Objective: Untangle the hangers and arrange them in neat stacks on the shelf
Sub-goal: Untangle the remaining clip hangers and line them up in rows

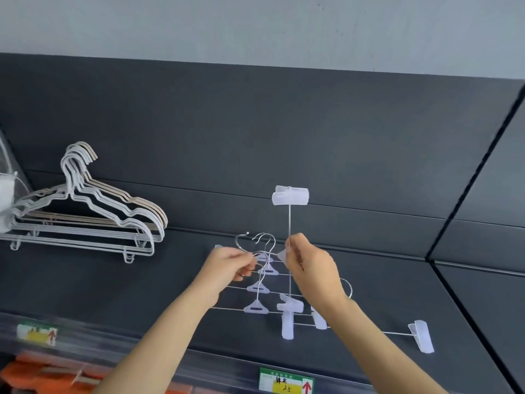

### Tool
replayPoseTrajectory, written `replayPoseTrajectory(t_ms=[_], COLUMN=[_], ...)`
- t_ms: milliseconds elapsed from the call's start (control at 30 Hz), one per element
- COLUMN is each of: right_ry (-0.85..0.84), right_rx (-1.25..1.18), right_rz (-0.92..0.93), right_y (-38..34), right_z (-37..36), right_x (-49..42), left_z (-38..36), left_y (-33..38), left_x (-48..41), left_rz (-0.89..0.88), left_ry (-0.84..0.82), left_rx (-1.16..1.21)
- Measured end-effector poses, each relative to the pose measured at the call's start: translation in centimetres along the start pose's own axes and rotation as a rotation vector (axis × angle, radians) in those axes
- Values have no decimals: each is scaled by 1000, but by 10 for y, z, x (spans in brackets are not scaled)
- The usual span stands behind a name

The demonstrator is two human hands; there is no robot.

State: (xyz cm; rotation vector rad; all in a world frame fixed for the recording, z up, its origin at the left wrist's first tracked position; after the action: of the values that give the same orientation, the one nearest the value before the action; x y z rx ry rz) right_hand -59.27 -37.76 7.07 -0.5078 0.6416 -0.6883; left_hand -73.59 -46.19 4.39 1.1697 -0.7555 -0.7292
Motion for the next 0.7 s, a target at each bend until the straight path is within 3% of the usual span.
replayPoseTrajectory(t_ms=[167, 433, 633, 700], right_ry=[164, 320, 267, 242], right_rx=[75, -11, 381, 471], right_rz=[183, 297, 453, 471], right_y=[-14, -42, -35, -29], right_z=[-3, -18, -40, -45], right_x=[1, -32, -44, -43], left_z=[42, 54, 45, 39], left_y=[9, 60, 51, 46], left_x=[4, 15, 17, 17], left_rz=[-54, -272, -147, -115], left_ry=[103, 68, 59, 62], left_rx=[368, 453, 477, 383])
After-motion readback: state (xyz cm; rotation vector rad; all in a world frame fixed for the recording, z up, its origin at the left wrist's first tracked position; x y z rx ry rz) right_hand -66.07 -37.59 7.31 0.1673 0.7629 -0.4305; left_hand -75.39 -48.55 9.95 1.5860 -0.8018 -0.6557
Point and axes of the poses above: each hand's wrist, its own x-axis away from the middle knuckle, its own z-axis out of the back of the hand, y = z × x, the point moved 5 cm from there along -x, towards the middle knuckle, and after that the axes turned 5 degrees about -x, right-handed, at the moved point
